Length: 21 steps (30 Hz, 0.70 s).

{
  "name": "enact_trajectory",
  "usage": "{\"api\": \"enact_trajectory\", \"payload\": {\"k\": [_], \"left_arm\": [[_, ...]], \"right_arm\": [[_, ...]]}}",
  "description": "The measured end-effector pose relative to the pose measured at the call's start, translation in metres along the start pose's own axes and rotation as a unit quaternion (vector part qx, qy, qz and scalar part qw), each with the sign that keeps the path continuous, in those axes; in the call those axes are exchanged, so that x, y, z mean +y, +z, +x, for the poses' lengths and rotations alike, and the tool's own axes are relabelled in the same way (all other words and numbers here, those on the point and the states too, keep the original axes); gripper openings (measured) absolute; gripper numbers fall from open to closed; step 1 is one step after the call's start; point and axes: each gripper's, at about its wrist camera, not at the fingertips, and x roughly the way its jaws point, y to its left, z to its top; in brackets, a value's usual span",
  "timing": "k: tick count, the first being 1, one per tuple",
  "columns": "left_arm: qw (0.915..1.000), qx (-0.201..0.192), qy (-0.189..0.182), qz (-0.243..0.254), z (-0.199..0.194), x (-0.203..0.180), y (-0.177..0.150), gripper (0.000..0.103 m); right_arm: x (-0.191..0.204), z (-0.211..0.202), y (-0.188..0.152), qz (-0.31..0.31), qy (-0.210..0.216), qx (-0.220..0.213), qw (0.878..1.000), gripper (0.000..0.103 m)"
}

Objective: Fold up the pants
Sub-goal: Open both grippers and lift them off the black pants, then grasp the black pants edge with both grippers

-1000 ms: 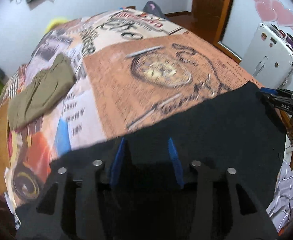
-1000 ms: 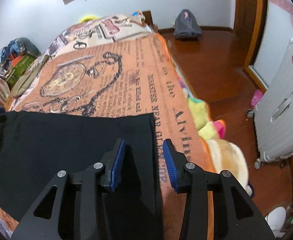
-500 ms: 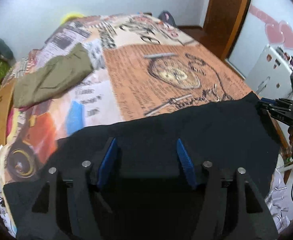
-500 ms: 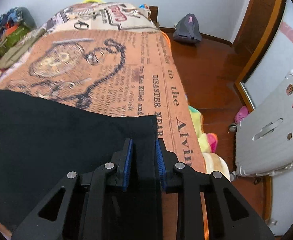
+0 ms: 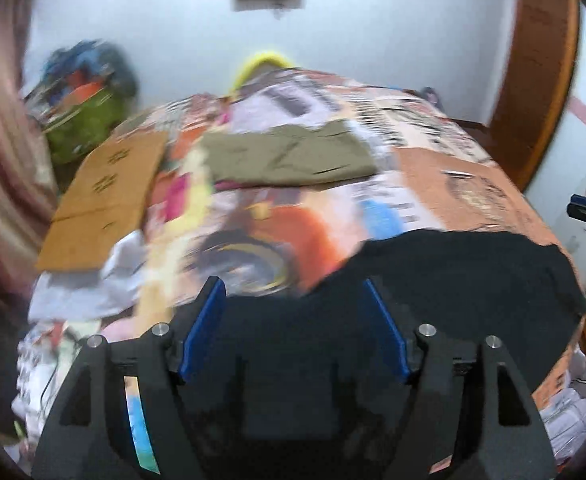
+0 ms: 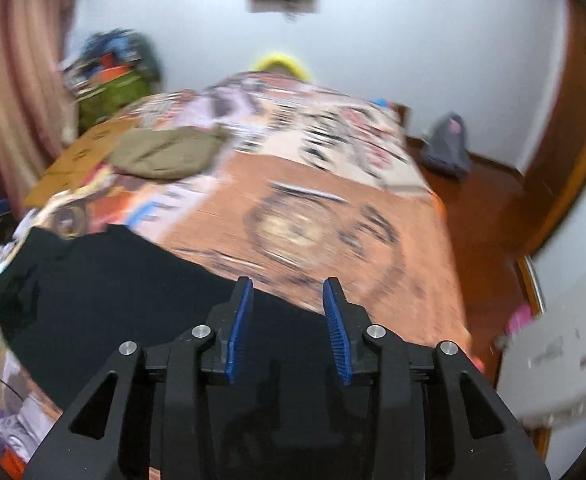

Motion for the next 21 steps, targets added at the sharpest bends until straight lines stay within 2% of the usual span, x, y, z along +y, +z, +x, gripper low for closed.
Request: {"api": "enact_trajectory", "payload": {"k": [5,8,13,17,21], "left_arm": [[0.998,0.021,0.041,-0.043,0.001,0.064,-0.023,0.071],[0.9965,0.034,0.042,-0.064,0.009,0.089,-0.034,0.071],[0.9952,0.058,0.032,-0.073,0.041,0.099,-0.037,0.071],[0.9955,0.07,0.006,-0.063,0.071,0.095,-0.035,0.071],[0.9934,0.1,-0.023,-0.052,0.101,0.091,-0.034,0.071]], "right_arm": [[0.066,0.038,0.025,-0.063,0.043,0.012,0.997,0.034],[0.096,0.066,0.033,-0.084,0.068,0.028,0.994,0.034],[0.131,0.11,0.041,-0.107,0.1,0.069,0.987,0.035],[0.145,0.133,0.049,-0.124,0.11,0.095,0.982,0.042],[0.157,0.156,0.054,-0.153,0.12,0.121,0.973,0.042]]}}
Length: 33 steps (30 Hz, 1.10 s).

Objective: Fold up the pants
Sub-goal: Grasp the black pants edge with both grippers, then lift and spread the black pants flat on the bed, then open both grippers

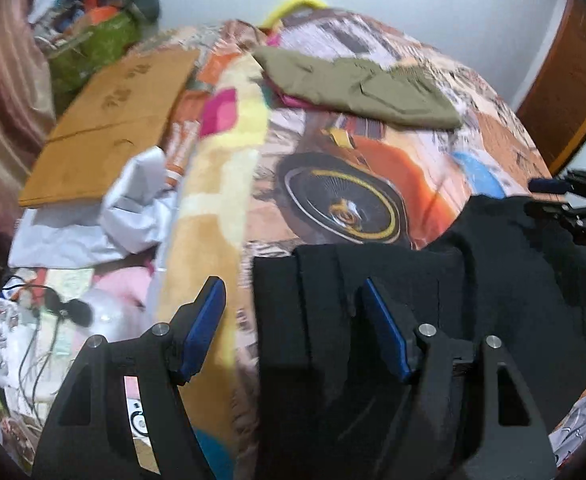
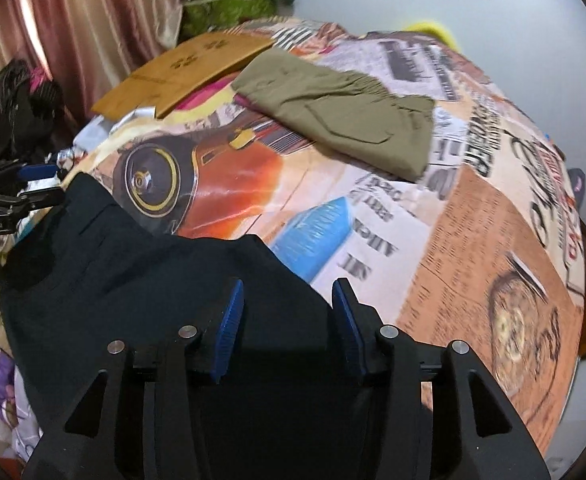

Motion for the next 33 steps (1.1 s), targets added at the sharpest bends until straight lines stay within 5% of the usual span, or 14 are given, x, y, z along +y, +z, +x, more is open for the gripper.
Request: {"api": "enact_trajectory", "payload": {"k": [5,13,21,33], "left_arm": [[0.9995,0.001,-0.031,-0.008,0.015,0.003,0.004,0.067],[0.9953,0.008,-0.089,-0.038,0.019,0.007,0.006,0.04],[0.998,-0.029,-0.05,-0.027,-0.005,-0.003,0.0,0.02],[0.9976,-0.058,0.033,-0.021,-0.03,0.009,0.006,0.016]], "right_arm": [[0.005,0.026,0.011,-0.032,0.01,0.033,0.999,0.042],[0.018,0.051,0.028,-0.057,0.052,0.061,0.995,0.042],[0.03,0.047,0.022,-0.081,0.038,0.051,0.995,0.01],[0.04,0.03,0.044,-0.088,0.005,-0.035,0.995,0.005]]}}
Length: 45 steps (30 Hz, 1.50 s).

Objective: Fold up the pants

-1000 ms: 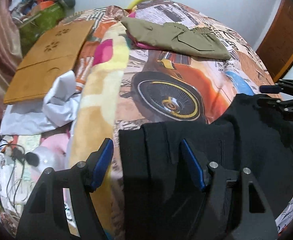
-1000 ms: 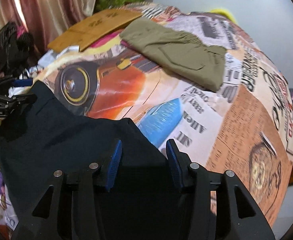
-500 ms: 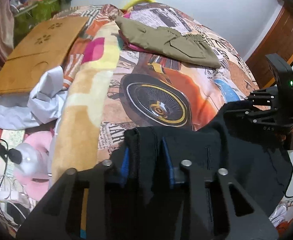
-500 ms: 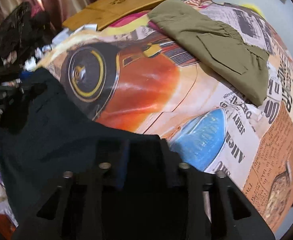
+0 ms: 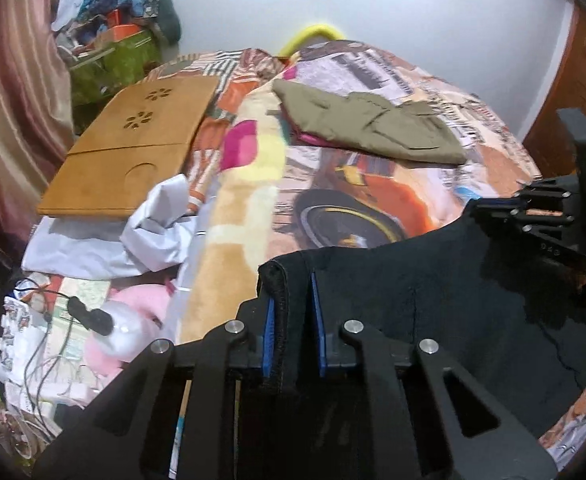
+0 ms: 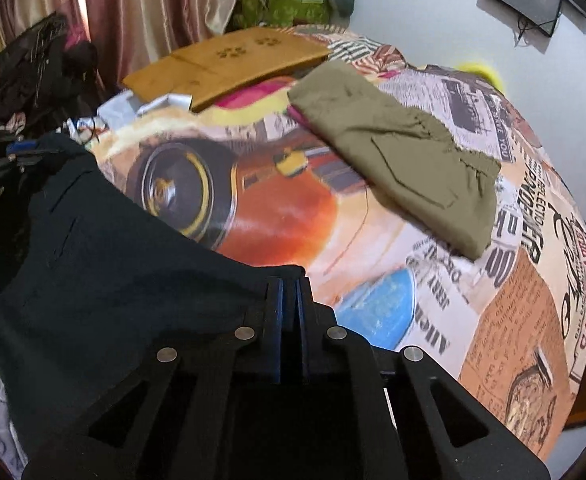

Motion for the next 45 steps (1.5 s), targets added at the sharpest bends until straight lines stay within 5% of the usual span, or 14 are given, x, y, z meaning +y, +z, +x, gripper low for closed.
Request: {"api": "enact_trajectory", "payload": {"k": [6,9,11,13,17,29,36,40,45], "left_arm": [[0.9989,0.041,0.01,-0.019,0.037,0.019,0.006,0.019],[0.9986,0.046,0.014,-0.022,0.036,0.021,0.008,0.034],[0.9986,0.038,0.033,-0.02,0.027,0.023,0.01,0.048],[0.9983,0.028,0.046,-0.021,0.013,0.023,0.011,0.05],[0.999,0.012,0.04,-0.016,-0.017,0.014,0.009,0.054],[0.9985,-0.017,-0.041,0.033,-0.071,-0.087,-0.032,0.063],[0.9967,0.041,-0.035,0.061,-0.033,-0.144,-0.078,0.064],[0.9954,0.078,-0.024,0.052,-0.015,-0.143,-0.105,0.065],[0.9965,0.07,-0.043,0.012,-0.022,-0.124,-0.125,0.066]], "right_arm": [[0.004,0.025,0.016,-0.013,-0.004,0.021,1.0,0.006],[-0.001,0.024,0.011,-0.005,-0.004,0.039,0.999,0.007],[-0.007,0.01,0.006,0.009,-0.016,0.032,0.999,0.016],[-0.015,-0.01,-0.001,0.023,-0.027,0.02,0.999,0.029],[-0.033,-0.06,-0.022,0.064,-0.046,-0.014,0.997,0.037],[-0.038,-0.174,-0.144,0.141,-0.093,-0.048,0.984,0.044],[-0.034,-0.129,-0.212,0.224,-0.036,-0.007,0.974,0.046],[-0.035,-0.135,-0.235,0.254,-0.029,-0.036,0.966,0.047],[-0.042,-0.145,-0.256,0.272,-0.023,-0.03,0.961,0.047]]}}
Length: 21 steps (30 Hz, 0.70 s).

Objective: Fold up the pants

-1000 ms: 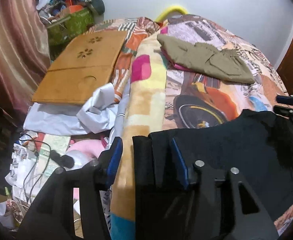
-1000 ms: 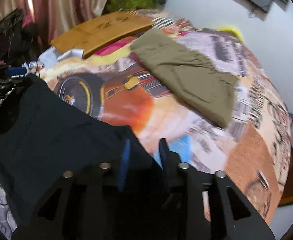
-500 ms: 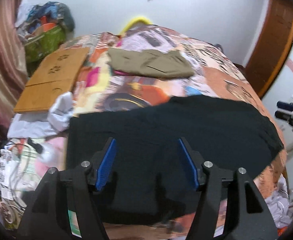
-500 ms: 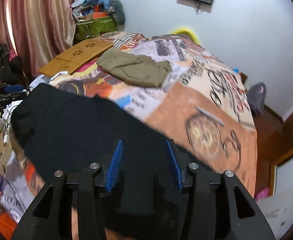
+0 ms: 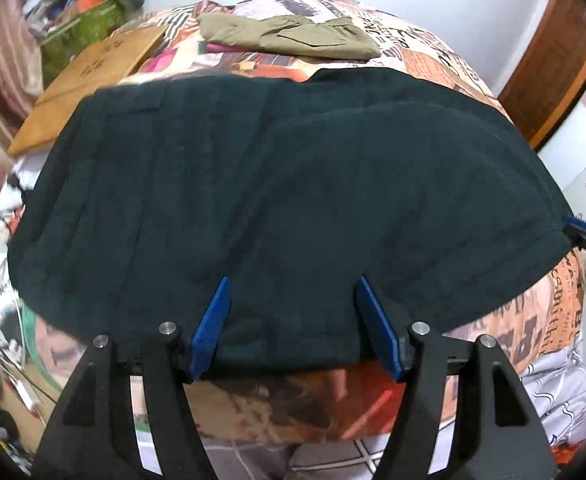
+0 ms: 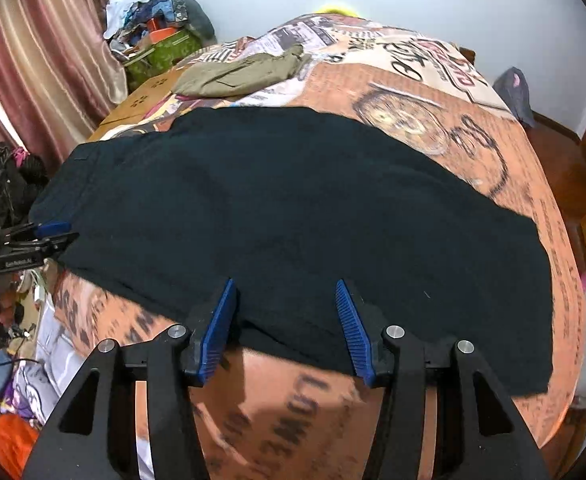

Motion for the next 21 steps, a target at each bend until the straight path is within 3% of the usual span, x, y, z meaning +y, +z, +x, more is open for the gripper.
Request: {"api": "enact_trajectory", "payload": {"k": [7,10,15,21], "left_arm": [[0.9999,0.007,0.006,0.011,-0.017,-0.001,0.012,0.065],[0.9997,-0.016,0.001,0.021,-0.035,-0.008,0.03,0.065],[0.9966,-0.059,-0.006,0.058,-0.053,-0.044,0.074,0.065],[0.9933,-0.055,-0.034,0.096,-0.022,-0.099,0.12,0.065]], "right_arm": [[-0.012,-0.02,-0.021,0.013,-0.014,0.012,1.0,0.048],[-0.026,-0.038,-0.024,0.023,-0.029,0.0,0.999,0.048],[-0.067,-0.071,-0.015,0.065,-0.065,-0.048,0.995,0.051],[-0.13,-0.07,0.009,0.108,-0.104,-0.065,0.986,0.051]]}}
